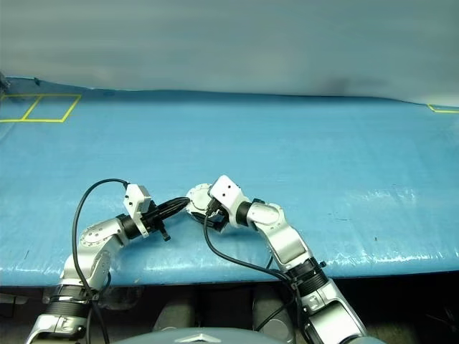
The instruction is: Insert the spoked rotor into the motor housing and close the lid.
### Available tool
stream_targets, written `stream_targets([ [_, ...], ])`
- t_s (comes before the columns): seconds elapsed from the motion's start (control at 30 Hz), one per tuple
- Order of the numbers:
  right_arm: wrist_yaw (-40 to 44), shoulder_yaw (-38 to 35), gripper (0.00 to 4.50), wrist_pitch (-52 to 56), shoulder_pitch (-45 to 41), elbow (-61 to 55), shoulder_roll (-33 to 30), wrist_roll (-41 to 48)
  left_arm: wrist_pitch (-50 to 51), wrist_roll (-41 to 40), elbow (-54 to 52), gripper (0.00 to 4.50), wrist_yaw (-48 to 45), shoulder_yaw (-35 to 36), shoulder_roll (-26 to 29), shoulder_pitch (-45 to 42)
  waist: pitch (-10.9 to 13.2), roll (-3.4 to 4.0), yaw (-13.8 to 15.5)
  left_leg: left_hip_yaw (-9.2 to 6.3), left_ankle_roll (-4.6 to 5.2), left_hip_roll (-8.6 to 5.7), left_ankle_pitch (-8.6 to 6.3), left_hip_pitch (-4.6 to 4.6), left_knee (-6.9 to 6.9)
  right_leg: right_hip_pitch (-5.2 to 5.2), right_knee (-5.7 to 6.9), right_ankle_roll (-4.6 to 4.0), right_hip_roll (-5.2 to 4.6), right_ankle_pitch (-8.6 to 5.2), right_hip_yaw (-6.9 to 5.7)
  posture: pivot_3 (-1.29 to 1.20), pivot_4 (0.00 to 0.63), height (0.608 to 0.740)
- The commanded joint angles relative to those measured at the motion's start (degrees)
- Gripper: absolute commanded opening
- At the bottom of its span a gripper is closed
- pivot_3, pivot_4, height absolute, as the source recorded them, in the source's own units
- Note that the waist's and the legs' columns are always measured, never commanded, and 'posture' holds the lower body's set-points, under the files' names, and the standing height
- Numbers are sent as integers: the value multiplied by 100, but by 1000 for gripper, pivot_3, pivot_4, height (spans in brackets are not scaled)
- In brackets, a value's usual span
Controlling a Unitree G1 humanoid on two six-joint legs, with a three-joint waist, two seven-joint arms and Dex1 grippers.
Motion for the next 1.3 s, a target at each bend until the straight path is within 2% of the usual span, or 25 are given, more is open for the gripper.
stream_targets([
  [0.03, -30, -112, 4453, -37, 111, -175, -6, 94, 65, 131, 41, 0, 3, -103, 38, 82, 1, 0, 6, 0, 0, 0, 0, -2, -1, -1, 0, 0, 0, 0, 0, 0, 150, 740],
  [0.27, -489, -1079, 4453, 428, 202, -1137, 212, 840, 46, 84, -18, 0, -26, -92, 12, 95, 8, 2, 49, 0, 0, -3, 0, -22, -6, -15, -4, 1, -1, -1, 0, 0, 150, 740],
  [0.43, -853, -2092, 4453, 1536, 557, -1647, 429, 1940, 38, 78, -34, 0, -17, -87, -15, 114, 8, 1, 92, 0, 0, -3, 0, -21, -24, -15, -15, 1, -1, -2, 0, 0, 150, 740],
  [0.6, -1005, -2760, 4453, 2683, 1044, -1786, 470, 2956, 23, 71, -47, 0, -7, -89, -53, 136, 7, 2, 134, 1, 0, -3, 0, -19, -58, -11, -50, -1, -1, -1, 0, 0, 150, 740],
  [0.67, -1052, -3273, 4453, 3185, 1242, -1714, 647, 3736, 39, 53, -62, 0, -2, -77, -66, 141, 7, 2, 143, 2, 0, -4, 0, -19, -71, -10, -62, 0, -1, -1, 0, 0, 150, 740],
  [0.83, -1369, -3964, 4453, 3798, 1322, -1374, 910, 4733, 10, 62, -57, 0, 4, -57, -79, 141, 7, 3, 144, 1, 1, -4, 0, -20, -85, -7, -78, 1, 0, 0, -1, 0, 150, 740],
  [0.97, -1609, -4040, 4453, 4026, 1290, -1164, 1069, 5097, -9, 65, -65, 0, 12, -41, -76, 143, 8, 4, 139, 1, 1, -3, 0, -18, -84, -5, -80, 2, 1, 1, -1, 0, 150, 740],
  [1.3, -1658, -3499, 4453, 4104, 1164, -809, 1332, 5162, -50, 66, -78, 0, 62, 3, -75, 159, 8, 6, 135, 0, 1, -2, 0, -18, -84, -4, -80, 3, 4, 1, -1, 0, 150, 740],
])
